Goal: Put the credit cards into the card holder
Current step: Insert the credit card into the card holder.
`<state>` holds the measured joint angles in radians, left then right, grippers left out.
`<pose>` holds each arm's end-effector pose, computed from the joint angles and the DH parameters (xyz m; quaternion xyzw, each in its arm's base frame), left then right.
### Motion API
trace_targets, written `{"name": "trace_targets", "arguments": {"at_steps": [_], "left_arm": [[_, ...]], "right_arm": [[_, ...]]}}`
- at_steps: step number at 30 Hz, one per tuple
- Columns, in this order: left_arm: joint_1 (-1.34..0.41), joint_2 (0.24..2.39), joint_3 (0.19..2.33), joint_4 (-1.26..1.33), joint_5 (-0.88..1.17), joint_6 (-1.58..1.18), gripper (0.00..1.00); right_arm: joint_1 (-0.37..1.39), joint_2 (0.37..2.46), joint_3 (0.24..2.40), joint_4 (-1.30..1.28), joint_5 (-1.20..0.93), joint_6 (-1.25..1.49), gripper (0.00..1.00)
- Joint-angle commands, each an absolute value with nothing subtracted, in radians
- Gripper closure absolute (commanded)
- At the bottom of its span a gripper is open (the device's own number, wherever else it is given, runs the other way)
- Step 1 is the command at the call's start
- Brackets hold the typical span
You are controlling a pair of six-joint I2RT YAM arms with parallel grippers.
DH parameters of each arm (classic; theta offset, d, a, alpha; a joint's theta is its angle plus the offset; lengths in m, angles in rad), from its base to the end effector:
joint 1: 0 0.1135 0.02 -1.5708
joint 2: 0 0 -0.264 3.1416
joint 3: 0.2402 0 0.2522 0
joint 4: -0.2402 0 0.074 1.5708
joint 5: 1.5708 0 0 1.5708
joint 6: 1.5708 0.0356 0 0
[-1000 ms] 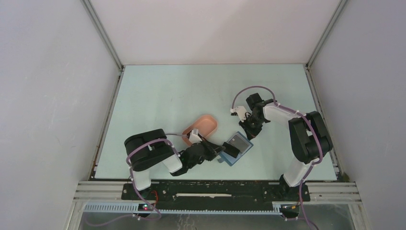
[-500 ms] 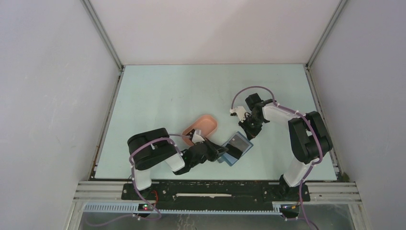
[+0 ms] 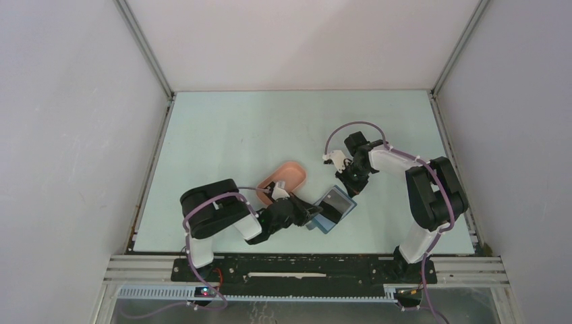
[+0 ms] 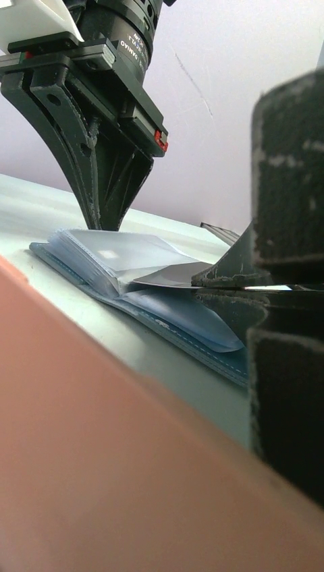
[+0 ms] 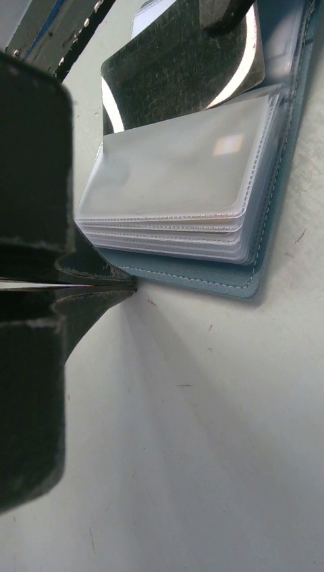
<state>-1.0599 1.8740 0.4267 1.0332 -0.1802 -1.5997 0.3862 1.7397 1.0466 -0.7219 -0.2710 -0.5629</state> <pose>0.1466 -0.2484 0.0859 -0.2698 0.7907 -0.5107 0.2031 0.2817 0.1248 0.1564 -0.4607 0.8739 0.1273 0.0887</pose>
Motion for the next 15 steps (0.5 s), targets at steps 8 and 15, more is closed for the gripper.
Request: {"name": "trace_targets", "arguments": {"at_steps": [8, 15], "left_arm": [[-1.046, 1.909, 0.457, 1.012, -0.190, -1.495, 1.00], [-1.033, 1.946, 0.464, 1.058, -0.162, -1.495, 1.00]], "right_arm": [[0.413, 1.764, 1.039, -0.752, -0.311, -0.572, 1.00], [0.419, 1.764, 1.040, -0.753, -0.308, -0.572, 1.00]]}}
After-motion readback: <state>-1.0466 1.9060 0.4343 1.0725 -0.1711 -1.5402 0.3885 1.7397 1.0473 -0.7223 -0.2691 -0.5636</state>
